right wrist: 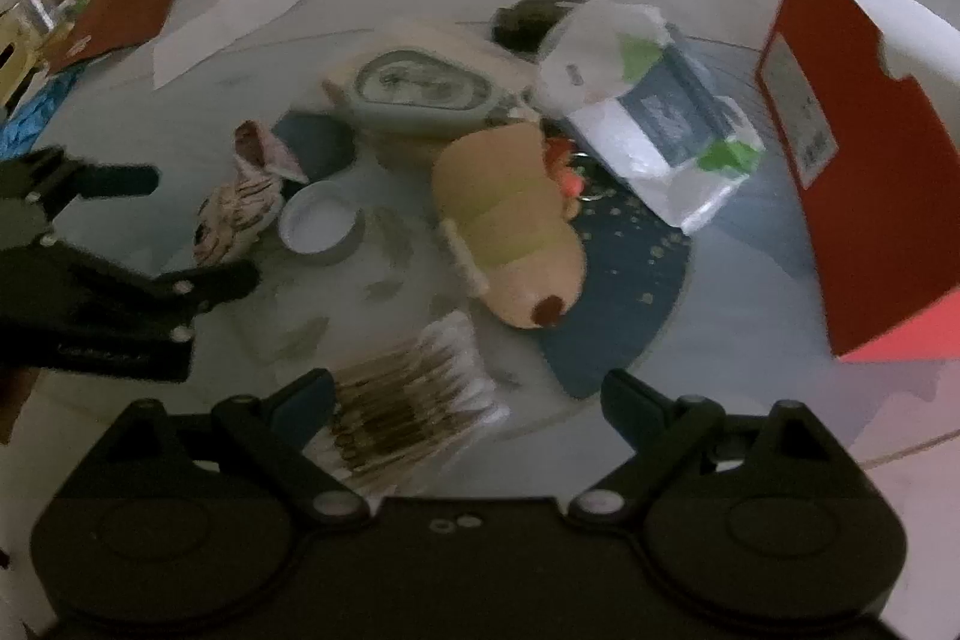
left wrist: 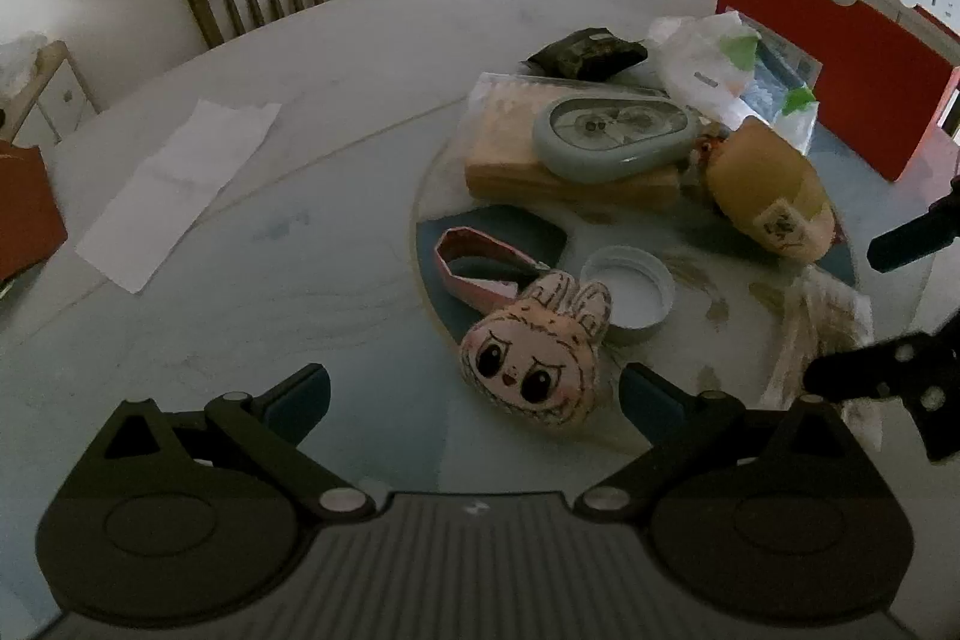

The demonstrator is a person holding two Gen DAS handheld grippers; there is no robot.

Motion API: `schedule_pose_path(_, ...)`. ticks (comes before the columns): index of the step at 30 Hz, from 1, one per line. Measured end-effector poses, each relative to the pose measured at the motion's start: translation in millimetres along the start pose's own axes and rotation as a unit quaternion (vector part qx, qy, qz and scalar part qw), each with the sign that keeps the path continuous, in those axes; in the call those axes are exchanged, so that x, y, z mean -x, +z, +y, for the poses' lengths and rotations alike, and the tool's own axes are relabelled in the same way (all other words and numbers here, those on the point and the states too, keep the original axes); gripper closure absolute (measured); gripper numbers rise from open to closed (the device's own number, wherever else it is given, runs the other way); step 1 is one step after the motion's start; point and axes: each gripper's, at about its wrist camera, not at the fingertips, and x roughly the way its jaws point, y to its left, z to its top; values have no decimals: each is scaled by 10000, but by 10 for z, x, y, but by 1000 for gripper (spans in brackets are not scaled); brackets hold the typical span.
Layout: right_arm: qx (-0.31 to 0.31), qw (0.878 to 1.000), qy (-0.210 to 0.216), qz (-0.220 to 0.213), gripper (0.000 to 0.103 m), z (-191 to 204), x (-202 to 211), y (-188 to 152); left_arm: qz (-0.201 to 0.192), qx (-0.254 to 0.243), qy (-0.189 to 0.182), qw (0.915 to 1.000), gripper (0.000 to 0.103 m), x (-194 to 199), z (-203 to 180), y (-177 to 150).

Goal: Organize objects
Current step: 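Grasp the plush bunny keychain with the left gripper while the right grasps the cotton swab pack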

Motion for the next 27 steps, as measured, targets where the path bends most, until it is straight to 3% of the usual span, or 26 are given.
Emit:
schedule_pose_path(5, 406, 9991, 106, 68, 7, 88, -6, -71, -23, -59, -7, 10000, 0, -56, 6, 33)
schedule_pose_path(8, 734, 9972, 127, 67, 4, 179, -2, -90, -67, -185, 207, 9996, 0, -76, -29, 39)
schedule_pose_path(15, 1014, 9945, 180, 168, 3, 267, -41, -142, -67, -184, 82, 9998, 2, -78, -42, 27)
schedule_pose_path(17, 1045, 9942, 132, 193, 4, 275, -54, -146, -67, -139, 34, 9999, 7, -72, -32, 26)
schedule_pose_path(27, 1054, 9943, 101, 125, 23, 250, -6, -185, -133, 9, -172, 9998, 59, 19, -59, 4)
